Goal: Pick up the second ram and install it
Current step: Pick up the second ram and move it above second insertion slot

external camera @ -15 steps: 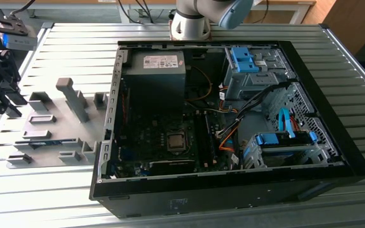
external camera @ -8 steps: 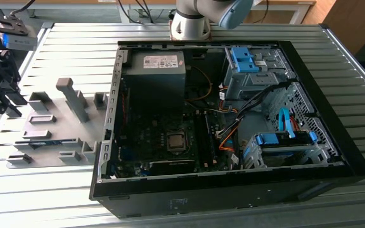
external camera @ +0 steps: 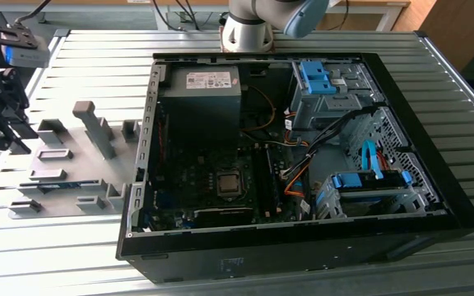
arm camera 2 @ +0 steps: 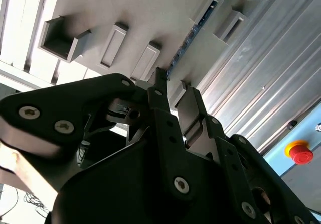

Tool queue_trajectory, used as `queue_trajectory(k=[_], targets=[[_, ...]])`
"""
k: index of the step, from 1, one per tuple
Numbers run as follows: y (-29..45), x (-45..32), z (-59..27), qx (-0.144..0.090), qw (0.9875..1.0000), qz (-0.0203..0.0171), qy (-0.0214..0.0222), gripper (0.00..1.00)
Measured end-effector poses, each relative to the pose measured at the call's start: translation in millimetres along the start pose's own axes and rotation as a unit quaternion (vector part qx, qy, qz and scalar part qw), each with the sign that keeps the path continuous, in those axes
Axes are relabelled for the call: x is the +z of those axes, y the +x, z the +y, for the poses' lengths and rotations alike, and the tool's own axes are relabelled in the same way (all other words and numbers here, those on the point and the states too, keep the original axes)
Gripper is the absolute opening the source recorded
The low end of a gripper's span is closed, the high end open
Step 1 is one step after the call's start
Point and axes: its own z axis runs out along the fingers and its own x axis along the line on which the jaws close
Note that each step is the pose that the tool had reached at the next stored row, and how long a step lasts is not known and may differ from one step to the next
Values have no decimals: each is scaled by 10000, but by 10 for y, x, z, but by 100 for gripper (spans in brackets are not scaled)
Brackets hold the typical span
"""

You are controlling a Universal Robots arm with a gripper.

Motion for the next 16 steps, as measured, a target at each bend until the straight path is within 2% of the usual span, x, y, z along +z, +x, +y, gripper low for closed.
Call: queue_trajectory(k=[4,16], targets=[[9,69,7,11,10000,2,24,37],[29,286,22,10,10000,2,25,37]])
